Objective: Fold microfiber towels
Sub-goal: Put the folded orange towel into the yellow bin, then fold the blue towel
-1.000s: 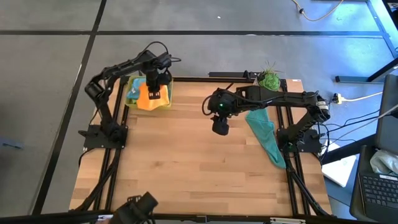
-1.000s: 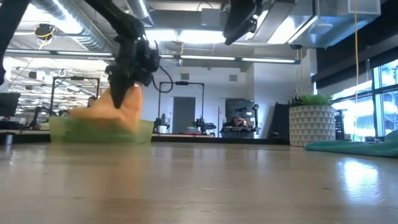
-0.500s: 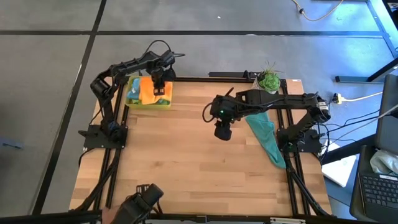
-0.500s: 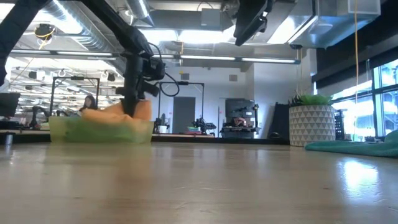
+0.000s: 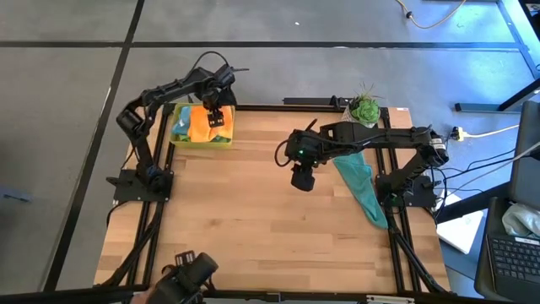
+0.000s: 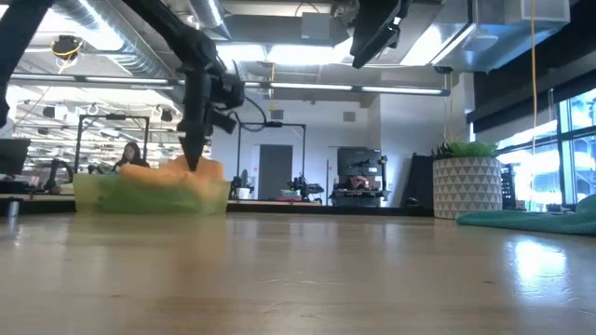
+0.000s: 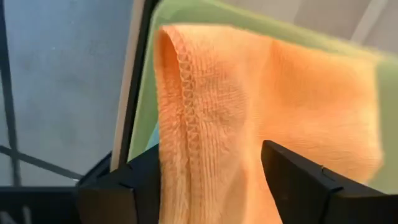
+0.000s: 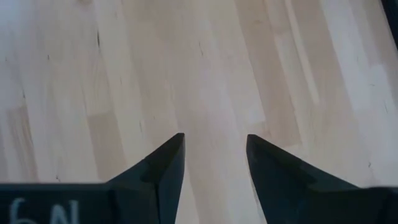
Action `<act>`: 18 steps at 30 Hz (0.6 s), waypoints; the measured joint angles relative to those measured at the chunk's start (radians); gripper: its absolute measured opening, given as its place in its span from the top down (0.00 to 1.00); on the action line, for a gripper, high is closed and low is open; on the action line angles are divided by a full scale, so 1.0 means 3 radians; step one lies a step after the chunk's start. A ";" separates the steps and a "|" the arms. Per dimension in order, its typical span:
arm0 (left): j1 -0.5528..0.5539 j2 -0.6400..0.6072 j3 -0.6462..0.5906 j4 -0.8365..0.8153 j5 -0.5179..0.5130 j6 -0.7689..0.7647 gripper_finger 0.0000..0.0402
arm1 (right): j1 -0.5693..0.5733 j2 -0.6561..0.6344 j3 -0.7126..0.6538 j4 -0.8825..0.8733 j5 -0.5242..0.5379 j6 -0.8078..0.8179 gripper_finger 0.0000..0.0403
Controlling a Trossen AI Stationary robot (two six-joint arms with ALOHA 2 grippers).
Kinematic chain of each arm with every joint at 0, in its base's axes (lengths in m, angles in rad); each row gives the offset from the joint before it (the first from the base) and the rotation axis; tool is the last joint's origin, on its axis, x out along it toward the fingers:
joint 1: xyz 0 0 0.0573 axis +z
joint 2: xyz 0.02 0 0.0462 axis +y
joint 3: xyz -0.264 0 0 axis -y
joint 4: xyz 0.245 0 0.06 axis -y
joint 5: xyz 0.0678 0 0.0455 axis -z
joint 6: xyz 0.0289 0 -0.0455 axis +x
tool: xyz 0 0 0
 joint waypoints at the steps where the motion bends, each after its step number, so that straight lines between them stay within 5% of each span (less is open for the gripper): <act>1: 0.0000 -0.0053 0.0000 -0.0013 0.0035 -0.0103 0.40 | 0.0000 0.0000 0.0000 0.0000 -0.0001 -0.0017 0.57; 11: -0.0001 -0.0424 0.0003 -0.1009 0.0540 -0.0899 0.40 | 0.0000 0.0000 0.0000 0.0009 0.0001 -0.0028 0.57; 18: -0.0053 -0.0553 -0.0002 -0.0807 -0.0132 -0.0868 0.41 | 0.0000 0.0000 0.0000 0.0017 0.0003 -0.0018 0.57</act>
